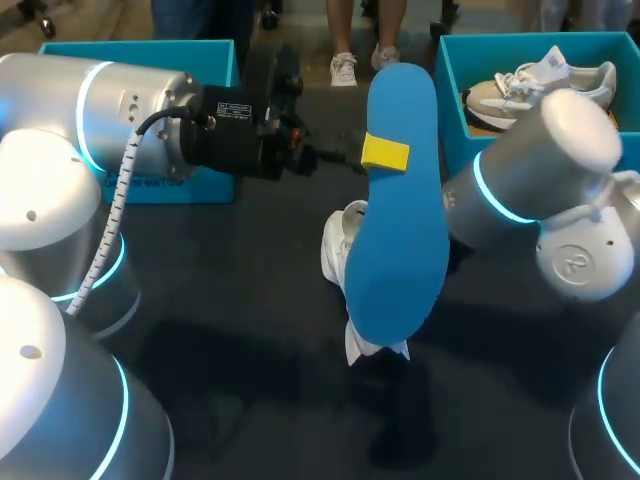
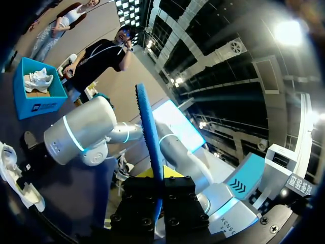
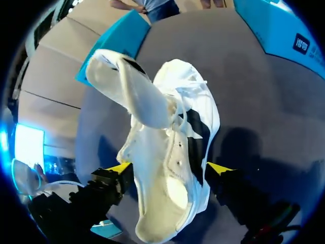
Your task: Take the shoe out of the shoebox, open the shoe tongue, remove and reinsert the insole, then place the shoe into the shoebox
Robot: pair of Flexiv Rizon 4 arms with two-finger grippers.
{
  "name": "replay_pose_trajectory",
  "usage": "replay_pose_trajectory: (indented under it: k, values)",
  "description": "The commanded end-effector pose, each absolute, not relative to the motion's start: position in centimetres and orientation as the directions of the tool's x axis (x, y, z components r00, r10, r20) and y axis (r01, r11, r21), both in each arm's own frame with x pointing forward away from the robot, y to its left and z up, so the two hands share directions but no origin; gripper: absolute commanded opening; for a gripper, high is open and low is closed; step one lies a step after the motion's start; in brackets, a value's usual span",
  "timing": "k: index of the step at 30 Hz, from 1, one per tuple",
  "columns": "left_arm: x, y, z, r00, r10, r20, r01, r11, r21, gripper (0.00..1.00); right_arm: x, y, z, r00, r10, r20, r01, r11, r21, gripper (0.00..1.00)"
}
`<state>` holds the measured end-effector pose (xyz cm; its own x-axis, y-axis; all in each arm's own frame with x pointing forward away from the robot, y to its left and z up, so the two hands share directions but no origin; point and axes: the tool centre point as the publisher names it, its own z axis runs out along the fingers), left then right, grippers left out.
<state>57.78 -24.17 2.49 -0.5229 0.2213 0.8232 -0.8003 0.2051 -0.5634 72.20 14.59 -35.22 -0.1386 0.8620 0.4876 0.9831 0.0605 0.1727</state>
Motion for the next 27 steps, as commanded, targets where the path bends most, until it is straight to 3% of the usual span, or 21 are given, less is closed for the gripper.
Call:
replay_pose_trajectory:
  k: [1, 12, 19, 27]
  values:
    - [57.6, -24.2, 2.4, -0.523, 0.221, 0.823, -0.801, 0.201, -0.564, 0.00, 71.6, 13.0, -34.1, -0.161, 0.805, 0.571, 0.982, 0.070, 0.178, 1.00]
    - [57.6, -24.2, 2.4, -0.523, 0.221, 0.823, -0.801, 0.201, -0.564, 0.00, 70.7, 12.3, -30.8, -0.226, 0.613, 0.757, 0.973, 0.108, 0.203, 1.00]
    - [57.6, -24.2, 2.4, -0.523, 0.221, 0.823, -0.801, 0.201, -0.564, 0.00, 70.8, 12.4, -29.1, -0.330, 0.445, 0.833, 0.943, 0.120, 0.309, 1.00]
    - [57.6, -24.2, 2.4, -0.523, 0.221, 0.823, -0.801, 0.201, -0.564, 0.00, 70.8, 12.4, -29.1, -0.330, 0.445, 0.833, 0.943, 0.120, 0.309, 1.00]
